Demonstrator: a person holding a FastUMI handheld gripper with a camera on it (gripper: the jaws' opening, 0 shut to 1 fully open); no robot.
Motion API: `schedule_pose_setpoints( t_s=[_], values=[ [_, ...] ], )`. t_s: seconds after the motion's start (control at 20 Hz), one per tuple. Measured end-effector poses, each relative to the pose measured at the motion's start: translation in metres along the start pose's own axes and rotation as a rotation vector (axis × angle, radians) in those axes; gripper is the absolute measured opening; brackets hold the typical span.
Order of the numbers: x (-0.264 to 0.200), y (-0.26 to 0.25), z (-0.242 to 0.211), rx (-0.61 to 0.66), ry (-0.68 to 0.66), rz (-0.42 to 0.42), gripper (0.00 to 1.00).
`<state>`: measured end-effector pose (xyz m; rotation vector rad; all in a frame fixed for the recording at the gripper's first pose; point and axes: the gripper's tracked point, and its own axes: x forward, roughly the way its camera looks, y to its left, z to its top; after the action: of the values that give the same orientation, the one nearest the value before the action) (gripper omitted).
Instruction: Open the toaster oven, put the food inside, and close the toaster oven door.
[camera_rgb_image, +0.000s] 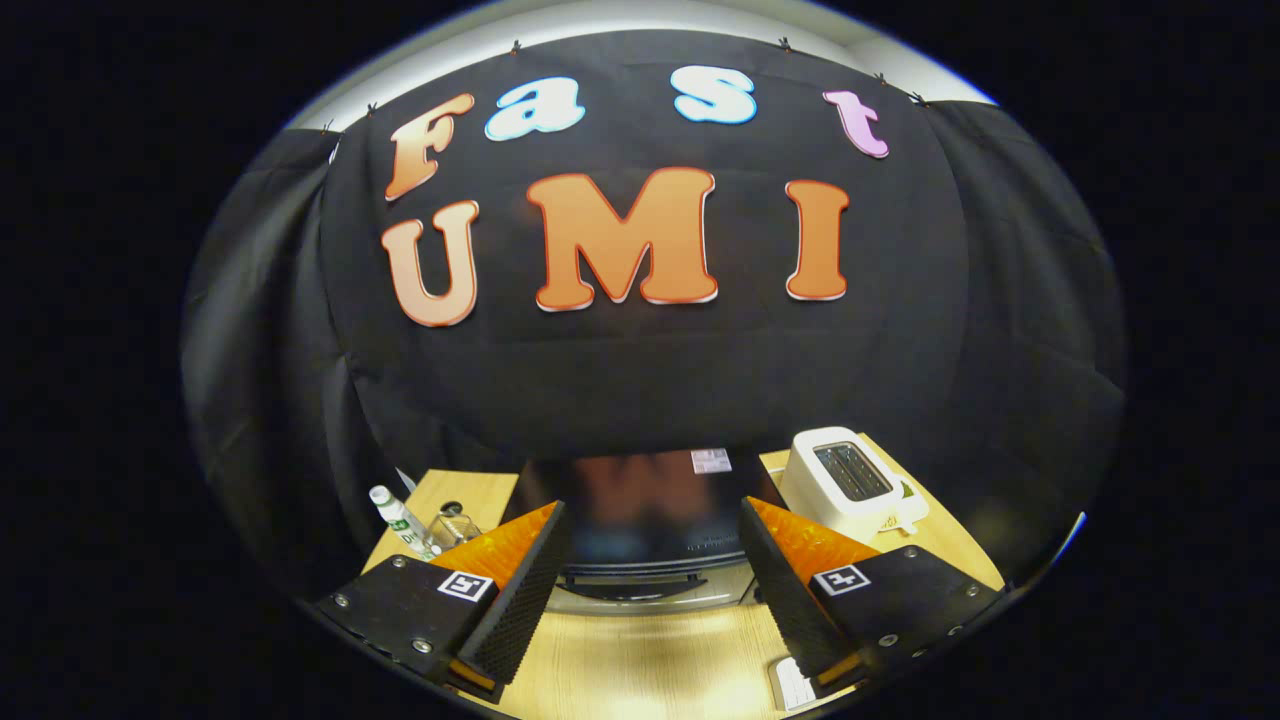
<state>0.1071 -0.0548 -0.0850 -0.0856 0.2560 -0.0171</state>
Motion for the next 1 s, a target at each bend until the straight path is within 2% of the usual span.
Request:
schedule_pose_setpoints(
  t_s=[0.25,0.5,0.75,1.0],
  values=[
    [-0.034,-0.006,0.046,-0.043,-0.072,-0.012,1.0],
    [-0.072,0.004,0.077,0.0,-0.151,0.018,1.0],
    [-0.09,-0.009,0.078,-0.03,-0.173,-0.026,1.0],
    [-0.102,-0.014,0.077,-0.021,-0.186,-0.031,1.0]
  ],
)
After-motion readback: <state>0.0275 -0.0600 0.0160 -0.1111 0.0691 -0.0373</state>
